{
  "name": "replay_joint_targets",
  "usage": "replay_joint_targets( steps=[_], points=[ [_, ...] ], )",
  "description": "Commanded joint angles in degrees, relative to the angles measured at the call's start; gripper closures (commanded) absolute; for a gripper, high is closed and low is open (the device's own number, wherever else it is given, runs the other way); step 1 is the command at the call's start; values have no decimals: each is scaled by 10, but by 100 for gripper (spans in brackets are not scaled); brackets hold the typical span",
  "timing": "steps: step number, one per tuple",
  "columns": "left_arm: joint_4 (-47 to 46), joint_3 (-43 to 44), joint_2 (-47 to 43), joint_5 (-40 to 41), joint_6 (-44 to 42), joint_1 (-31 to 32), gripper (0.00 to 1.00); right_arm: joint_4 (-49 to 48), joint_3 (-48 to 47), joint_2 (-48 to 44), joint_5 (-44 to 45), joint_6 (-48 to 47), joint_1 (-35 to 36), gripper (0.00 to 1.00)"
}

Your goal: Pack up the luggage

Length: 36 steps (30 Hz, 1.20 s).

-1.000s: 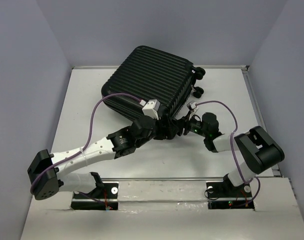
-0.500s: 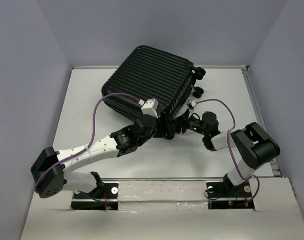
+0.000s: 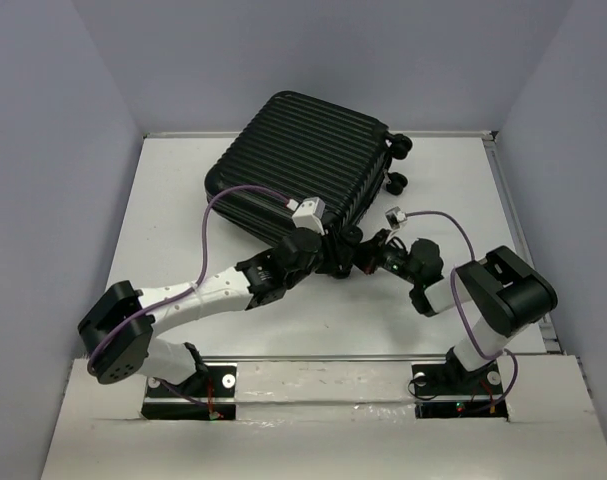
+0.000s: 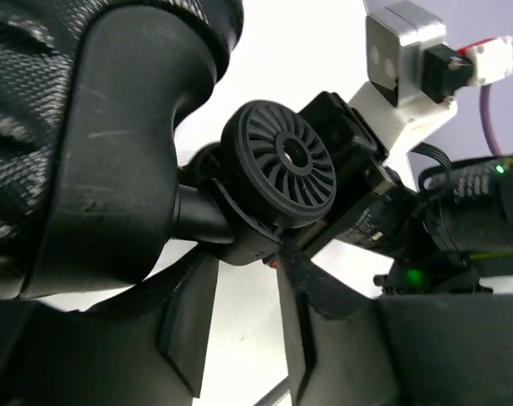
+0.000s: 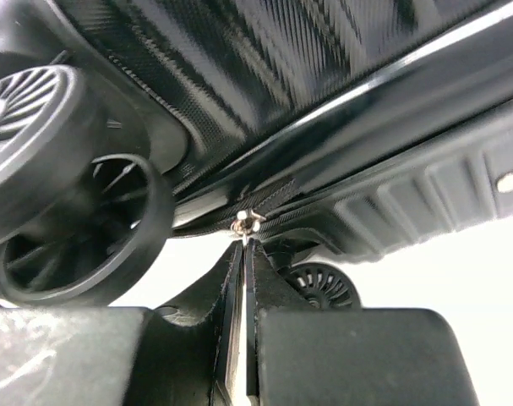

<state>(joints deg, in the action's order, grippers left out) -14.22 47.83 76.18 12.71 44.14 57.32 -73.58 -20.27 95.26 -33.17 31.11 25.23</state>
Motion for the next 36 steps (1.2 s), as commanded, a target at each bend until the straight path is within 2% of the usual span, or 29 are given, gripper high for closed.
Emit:
replay_joint_targets(
  steps=[1,3,8,13,15,16,18,19,21,22,23,24,25,26,28,30,31,32,33,34,35,36],
  points=[
    [-80,54,45,11,-12,-14,60,-171,74,-24,37,31,24,93],
    [-83,89,63,9,-17,-17,66,-173,95,-38,67,26,51,93],
    [-81,171,101,-6,-27,-23,71,-154,103,-61,139,15,118,93],
    [-47,258,145,-43,-29,-39,75,-110,92,-102,286,-10,226,93],
    [-36,284,163,-59,-32,-47,76,-95,82,-110,373,-28,263,93],
    [-1,304,170,-79,-41,-49,76,-92,78,-112,403,-36,300,93],
    [30,360,175,-94,-54,-51,75,-84,57,-105,472,-58,326,93],
    [49,387,176,-107,-59,-51,65,-77,39,-94,524,-64,345,93],
    [86,414,176,-172,-66,-50,45,-63,24,-87,560,-62,351,93],
    [103,428,174,-187,-71,-50,33,-54,21,-87,577,-51,351,93],
    [119,440,167,-199,-89,-50,13,-36,23,-93,601,-44,351,93],
    [138,443,156,-207,-103,-50,7,-25,28,-98,611,-38,351,93],
    [182,438,104,-186,-127,-51,1,3,34,-114,629,-23,351,93],
    [200,429,104,-186,-135,-55,1,19,36,-122,635,-18,351,93],
    [238,381,25,-146,-146,-93,1,46,39,-133,638,-10,351,93],
    [255,316,-57,-150,-146,-154,1,77,37,-139,640,-1,351,93],
    [261,315,-80,-156,-147,-194,1,78,34,-138,641,3,351,93],
    [268,280,-97,-160,-152,-240,1,87,32,-134,643,6,351,93],
    [276,267,-115,-160,-171,-333,1,85,32,-132,641,8,351,93],
    [290,250,-116,-158,-182,-377,1,87,31,-129,640,13,351,93],
    [289,243,-105,-182,-195,-457,1,92,27,-130,639,14,351,93],
    [289,235,-97,-182,-195,-493,1,98,27,-130,640,14,351,93]
  ],
)
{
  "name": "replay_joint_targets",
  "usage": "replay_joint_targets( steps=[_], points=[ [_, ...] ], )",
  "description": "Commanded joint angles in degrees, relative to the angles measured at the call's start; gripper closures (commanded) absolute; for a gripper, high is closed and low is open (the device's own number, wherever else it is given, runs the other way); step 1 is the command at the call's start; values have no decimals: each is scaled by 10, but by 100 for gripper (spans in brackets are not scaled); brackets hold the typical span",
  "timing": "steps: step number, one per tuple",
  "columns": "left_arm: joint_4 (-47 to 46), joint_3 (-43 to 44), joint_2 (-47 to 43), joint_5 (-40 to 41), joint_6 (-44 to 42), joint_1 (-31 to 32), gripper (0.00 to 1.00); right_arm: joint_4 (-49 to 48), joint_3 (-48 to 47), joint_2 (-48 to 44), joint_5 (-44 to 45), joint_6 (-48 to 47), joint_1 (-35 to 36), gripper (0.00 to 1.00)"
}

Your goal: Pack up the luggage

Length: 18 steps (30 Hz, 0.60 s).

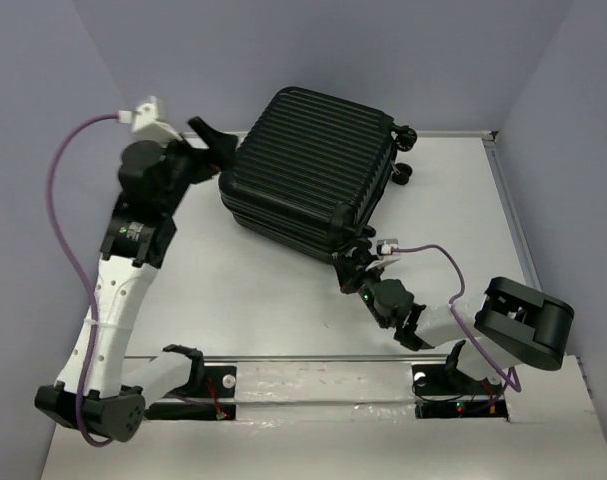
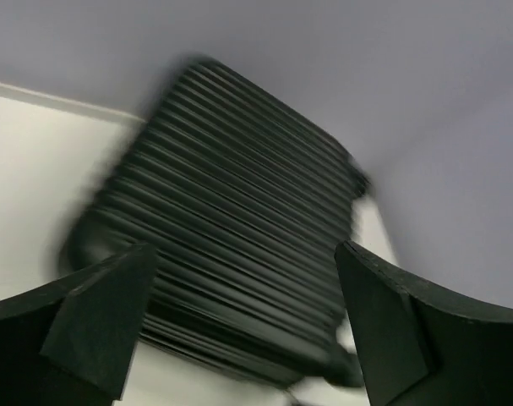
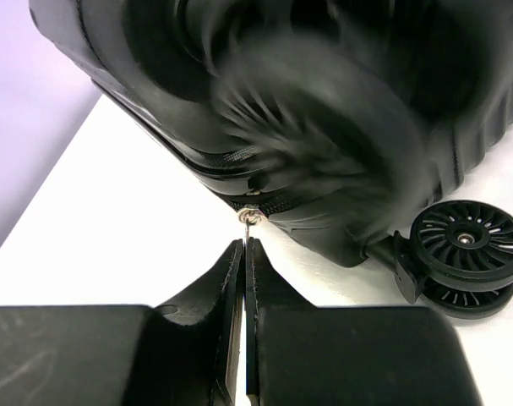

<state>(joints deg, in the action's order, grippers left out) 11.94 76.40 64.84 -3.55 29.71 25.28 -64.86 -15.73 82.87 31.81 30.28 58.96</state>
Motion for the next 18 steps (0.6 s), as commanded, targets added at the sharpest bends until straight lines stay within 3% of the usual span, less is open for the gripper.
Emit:
replay_joint_targets(
  steps=[1,2,7,13,18],
  points=[
    [17,-57,30,-63,-55,-202,1,29,-26,-7,-9,21,19,93],
    [12,-56,60,-99,-54,-244,1,34,-29,-8,-9,21,19,93],
    [-19,-11,157,-114,-69,-280,1,62,-37,-11,-11,12,26,93],
    [-101,20,290,-313,-53,-286,1,90,-40,-28,-20,4,31,93],
    [-222,-18,352,-435,45,-283,1,104,-48,-29,-32,-4,36,93]
  ],
)
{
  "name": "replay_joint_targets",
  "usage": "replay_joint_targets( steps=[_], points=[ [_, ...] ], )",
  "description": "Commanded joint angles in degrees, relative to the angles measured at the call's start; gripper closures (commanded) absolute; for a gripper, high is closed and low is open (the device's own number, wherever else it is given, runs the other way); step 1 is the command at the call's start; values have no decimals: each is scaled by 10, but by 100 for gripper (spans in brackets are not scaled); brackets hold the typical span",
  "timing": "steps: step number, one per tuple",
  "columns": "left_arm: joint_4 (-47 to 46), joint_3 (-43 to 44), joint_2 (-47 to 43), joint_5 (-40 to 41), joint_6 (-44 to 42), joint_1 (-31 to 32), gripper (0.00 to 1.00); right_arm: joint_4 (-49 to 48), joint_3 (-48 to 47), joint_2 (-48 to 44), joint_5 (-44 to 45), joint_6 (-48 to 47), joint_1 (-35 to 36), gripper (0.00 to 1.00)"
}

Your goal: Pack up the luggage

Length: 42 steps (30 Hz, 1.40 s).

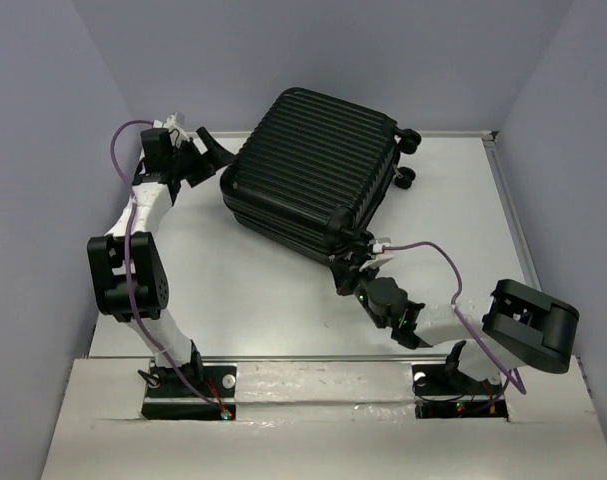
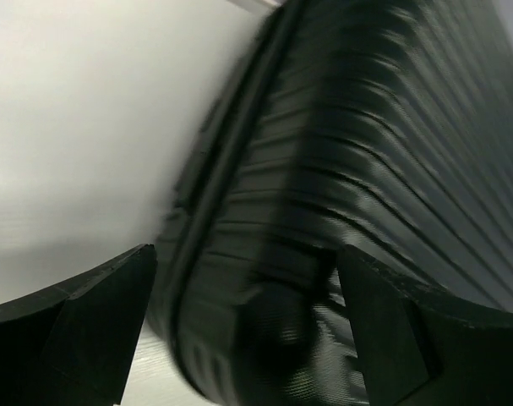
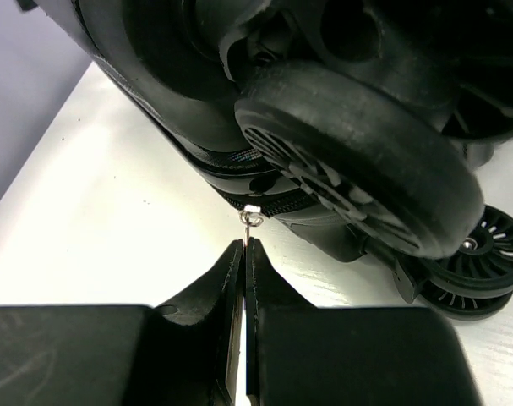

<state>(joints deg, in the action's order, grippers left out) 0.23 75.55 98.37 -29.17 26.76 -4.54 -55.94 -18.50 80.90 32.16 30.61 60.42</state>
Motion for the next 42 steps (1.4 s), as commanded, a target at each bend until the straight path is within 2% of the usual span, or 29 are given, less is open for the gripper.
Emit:
replay_joint_targets(
  steps=[1,4,11,17,19,24,25,28,31,32,37,41,42],
  points=[
    [-168,-22,20,-191,98,15,1,15,-22,-8,-37,-7,22,93],
    [-252,-73,22,-208,158,21,1,21,-22,-7,-39,-7,22,93],
    [-256,-95,17,-200,156,66,1,61,-68,18,-68,-20,22,93],
    [-282,-178,-40,-172,169,78,5,127,-230,125,-133,-43,22,93],
    [-303,-235,-74,-172,188,78,8,158,-310,175,-159,-52,22,93],
    [-314,-300,-164,-182,198,69,10,214,-461,270,-236,-69,22,93],
    [-310,-310,-178,-190,195,66,10,228,-502,297,-250,-78,22,93],
    [-248,-320,-227,-204,167,35,11,239,-529,323,-286,-87,27,93],
    [-163,-311,-261,-196,104,32,11,236,-481,297,-258,-108,56,93],
    [-158,-317,-270,-197,92,33,11,227,-426,257,-248,-107,62,93],
    [-161,-379,-356,-188,108,42,12,233,-269,92,-206,-84,62,93],
    [-168,-442,-445,-147,144,101,13,283,-231,27,-206,-87,62,93],
    [-180,-476,-466,-136,161,137,13,285,-231,28,-214,-86,62,93]
  ],
)
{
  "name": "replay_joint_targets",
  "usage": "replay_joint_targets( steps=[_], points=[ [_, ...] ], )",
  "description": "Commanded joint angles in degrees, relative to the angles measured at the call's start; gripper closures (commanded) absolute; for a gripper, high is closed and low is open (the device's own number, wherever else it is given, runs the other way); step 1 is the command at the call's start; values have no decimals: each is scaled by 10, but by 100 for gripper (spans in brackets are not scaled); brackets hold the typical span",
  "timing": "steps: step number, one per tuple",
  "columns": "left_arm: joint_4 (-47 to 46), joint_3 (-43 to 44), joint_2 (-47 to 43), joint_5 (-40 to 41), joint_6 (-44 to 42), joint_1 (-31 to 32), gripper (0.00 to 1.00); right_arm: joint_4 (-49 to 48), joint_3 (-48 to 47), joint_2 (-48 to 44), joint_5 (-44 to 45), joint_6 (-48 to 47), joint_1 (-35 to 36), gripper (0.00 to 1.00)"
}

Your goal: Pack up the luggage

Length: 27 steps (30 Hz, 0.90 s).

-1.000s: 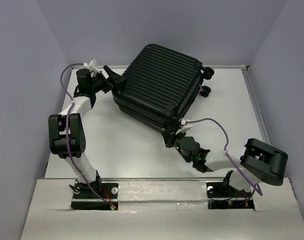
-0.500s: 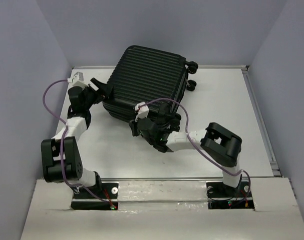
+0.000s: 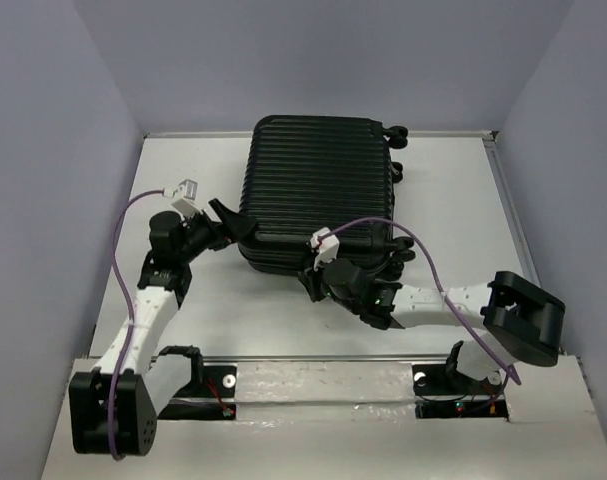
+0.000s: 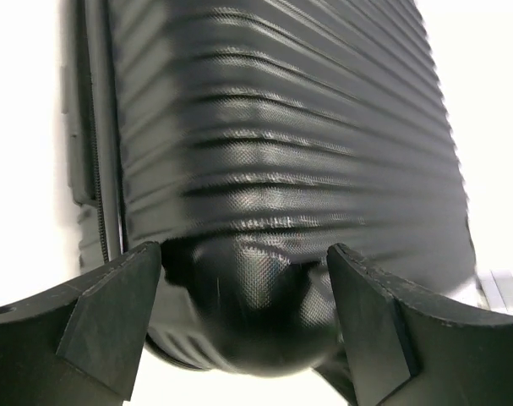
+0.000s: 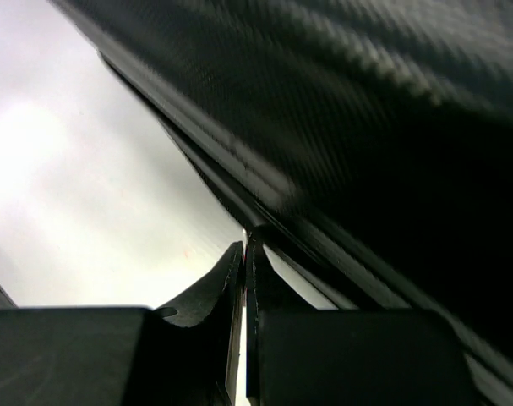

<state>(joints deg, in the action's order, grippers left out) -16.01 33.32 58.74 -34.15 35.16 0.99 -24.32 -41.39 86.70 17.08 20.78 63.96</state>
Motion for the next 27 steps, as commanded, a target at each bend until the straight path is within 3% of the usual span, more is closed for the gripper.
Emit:
replay_joint_targets(
  steps=[1,4,7,10,16,19,20,21,23,27],
  points=[
    [-32,-67,-105,-58,105,104,13,-33,-4,-27,-82,15,27,93],
    [-59,-119,-162,-15,143,168,13,-60,-18,18,-131,30,27,93],
    [-55,-141,-201,-21,165,179,13,-76,-58,76,-165,15,78,93],
    [27,-117,-229,4,127,179,11,-35,-116,111,-191,-33,122,93],
    [70,-84,-239,35,87,179,9,15,-88,17,-223,-44,139,92],
    [65,-84,-232,44,85,179,9,135,-103,-18,-227,-57,139,67],
    [70,-83,-232,55,78,179,9,195,-114,-34,-230,-52,139,55],
    [79,-77,-231,68,66,179,8,244,-121,-55,-243,-46,139,33],
    [93,-63,-227,80,52,179,7,290,-122,-85,-244,-31,139,21],
    [124,-41,-223,112,19,179,4,333,-121,-189,-238,-19,76,12]
  ],
)
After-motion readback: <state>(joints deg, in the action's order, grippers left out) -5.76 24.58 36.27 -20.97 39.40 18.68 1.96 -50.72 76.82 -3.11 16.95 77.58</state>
